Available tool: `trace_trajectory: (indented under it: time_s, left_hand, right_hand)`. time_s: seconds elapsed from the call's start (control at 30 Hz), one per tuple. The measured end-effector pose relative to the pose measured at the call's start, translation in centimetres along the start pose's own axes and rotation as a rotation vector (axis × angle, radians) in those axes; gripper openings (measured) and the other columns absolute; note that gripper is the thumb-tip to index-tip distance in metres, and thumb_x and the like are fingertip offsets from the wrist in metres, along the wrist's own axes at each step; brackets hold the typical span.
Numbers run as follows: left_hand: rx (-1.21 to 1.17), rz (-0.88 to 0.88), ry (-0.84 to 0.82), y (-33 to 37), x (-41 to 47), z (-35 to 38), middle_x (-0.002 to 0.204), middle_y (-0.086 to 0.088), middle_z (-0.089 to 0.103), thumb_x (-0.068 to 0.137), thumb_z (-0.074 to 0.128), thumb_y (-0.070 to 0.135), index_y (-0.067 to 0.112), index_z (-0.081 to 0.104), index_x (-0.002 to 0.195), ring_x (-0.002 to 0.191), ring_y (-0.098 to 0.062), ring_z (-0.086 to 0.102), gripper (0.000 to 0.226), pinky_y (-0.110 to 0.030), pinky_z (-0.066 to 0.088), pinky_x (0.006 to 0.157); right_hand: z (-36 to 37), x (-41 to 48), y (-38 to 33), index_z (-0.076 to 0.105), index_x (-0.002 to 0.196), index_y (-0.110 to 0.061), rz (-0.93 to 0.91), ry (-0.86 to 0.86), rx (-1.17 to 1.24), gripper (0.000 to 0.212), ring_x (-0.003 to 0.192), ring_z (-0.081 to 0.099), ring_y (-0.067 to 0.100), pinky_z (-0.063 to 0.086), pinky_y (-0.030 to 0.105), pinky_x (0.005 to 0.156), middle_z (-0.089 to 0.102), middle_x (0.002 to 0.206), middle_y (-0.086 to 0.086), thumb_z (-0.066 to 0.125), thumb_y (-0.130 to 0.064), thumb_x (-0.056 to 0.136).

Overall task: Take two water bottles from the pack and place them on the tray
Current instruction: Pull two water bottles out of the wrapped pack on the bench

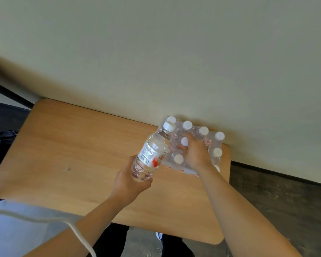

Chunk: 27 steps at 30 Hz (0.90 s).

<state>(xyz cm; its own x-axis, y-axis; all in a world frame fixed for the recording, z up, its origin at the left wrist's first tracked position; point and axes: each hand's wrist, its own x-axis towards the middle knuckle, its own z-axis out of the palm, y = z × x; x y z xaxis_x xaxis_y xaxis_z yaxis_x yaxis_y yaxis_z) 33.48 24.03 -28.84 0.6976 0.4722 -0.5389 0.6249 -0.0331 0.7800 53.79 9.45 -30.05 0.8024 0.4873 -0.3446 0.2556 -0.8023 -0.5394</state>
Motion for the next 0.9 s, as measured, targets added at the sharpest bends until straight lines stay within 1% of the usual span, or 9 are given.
trace_trajectory:
  time_s: [0.13,0.23,0.33,0.4,0.47,0.67,0.8,0.83,0.9]
  left_hand:
    - [0.000,0.010,-0.008,0.4,-0.1,-0.2,0.096,0.027,0.073,0.061,0.083,0.030,0.052,0.052,0.117,0.084,0.004,0.071,0.068,-0.024,0.055,0.074]
    - [0.009,0.016,-0.007,1.0,-0.2,-0.3,0.096,0.027,0.073,0.064,0.084,0.027,0.048,0.052,0.121,0.083,0.002,0.071,0.069,-0.026,0.056,0.076]
    - [0.018,0.023,-0.019,1.6,-0.5,-0.4,0.097,0.026,0.074,0.064,0.085,0.027,0.046,0.053,0.122,0.083,0.005,0.071,0.069,-0.022,0.054,0.073]
    - [0.015,0.024,-0.035,2.0,-0.6,-0.4,0.098,0.019,0.076,0.064,0.085,0.027,0.044,0.053,0.124,0.085,0.003,0.072,0.070,-0.025,0.056,0.075]
    - [0.011,0.028,-0.046,2.4,-0.7,-0.2,0.098,0.020,0.076,0.063,0.085,0.027,0.042,0.053,0.125,0.085,0.002,0.072,0.071,-0.024,0.055,0.075]
    - [0.020,0.041,-0.058,3.3,-1.0,0.9,0.097,0.027,0.073,0.063,0.085,0.029,0.045,0.052,0.123,0.084,0.004,0.071,0.070,-0.020,0.052,0.072]
    - [0.028,0.049,-0.059,3.4,-1.3,1.5,0.097,0.033,0.071,0.065,0.086,0.026,0.050,0.051,0.119,0.082,0.009,0.069,0.069,-0.009,0.048,0.065]
    - [0.030,0.053,-0.059,3.5,-1.3,1.6,0.097,0.034,0.071,0.065,0.086,0.026,0.052,0.050,0.117,0.082,0.010,0.069,0.068,-0.007,0.049,0.062]
    - [0.028,0.056,-0.055,3.5,-1.5,1.8,0.097,0.034,0.070,0.065,0.086,0.027,0.054,0.050,0.115,0.082,0.011,0.069,0.067,-0.004,0.049,0.061]
  right_hand:
    - [-2.9,-1.0,-1.2,0.052,0.127,-0.025,-0.093,0.061,-0.071,0.034,0.079,0.063,0.027,0.041,0.029,0.060,0.062,0.085,-0.004,0.059,-0.024,0.094]
    - [-6.4,-2.6,-1.7,0.057,0.104,-0.031,-0.093,0.111,-0.023,0.015,0.067,0.062,0.010,0.034,0.012,0.049,0.060,0.072,-0.013,0.065,-0.026,0.092]
    - [-9.9,-4.7,-2.5,0.055,0.092,-0.032,-0.076,0.174,0.182,0.016,0.073,0.063,0.002,0.048,0.017,0.060,0.067,0.080,-0.010,0.070,-0.027,0.088]
    - [-12.1,-6.4,-3.2,0.061,0.094,-0.026,-0.117,0.259,0.353,0.015,0.077,0.064,-0.009,0.045,0.004,0.063,0.068,0.091,-0.015,0.073,-0.021,0.087]
    - [-13.7,-7.9,-3.8,0.064,0.099,-0.024,-0.132,0.313,0.445,0.015,0.083,0.065,-0.012,0.044,-0.001,0.066,0.069,0.098,-0.019,0.073,-0.021,0.087]
    - [-14.4,-10.1,-3.8,0.063,0.099,-0.021,-0.133,0.300,0.461,0.013,0.083,0.066,-0.008,0.045,0.002,0.065,0.069,0.095,-0.018,0.071,-0.022,0.089]
    - [-13.1,-9.8,-3.4,0.062,0.101,-0.023,-0.128,0.289,0.489,0.014,0.086,0.067,-0.007,0.047,0.004,0.067,0.070,0.094,-0.021,0.071,-0.024,0.090]
    - [-12.8,-9.7,-3.3,0.062,0.101,-0.024,-0.120,0.284,0.515,0.015,0.089,0.068,-0.004,0.051,0.010,0.070,0.071,0.095,-0.021,0.070,-0.028,0.090]
    - [-12.2,-9.2,-3.3,0.061,0.103,-0.028,-0.108,0.288,0.540,0.021,0.095,0.070,0.008,0.058,0.033,0.075,0.071,0.098,-0.015,0.067,-0.041,0.088]
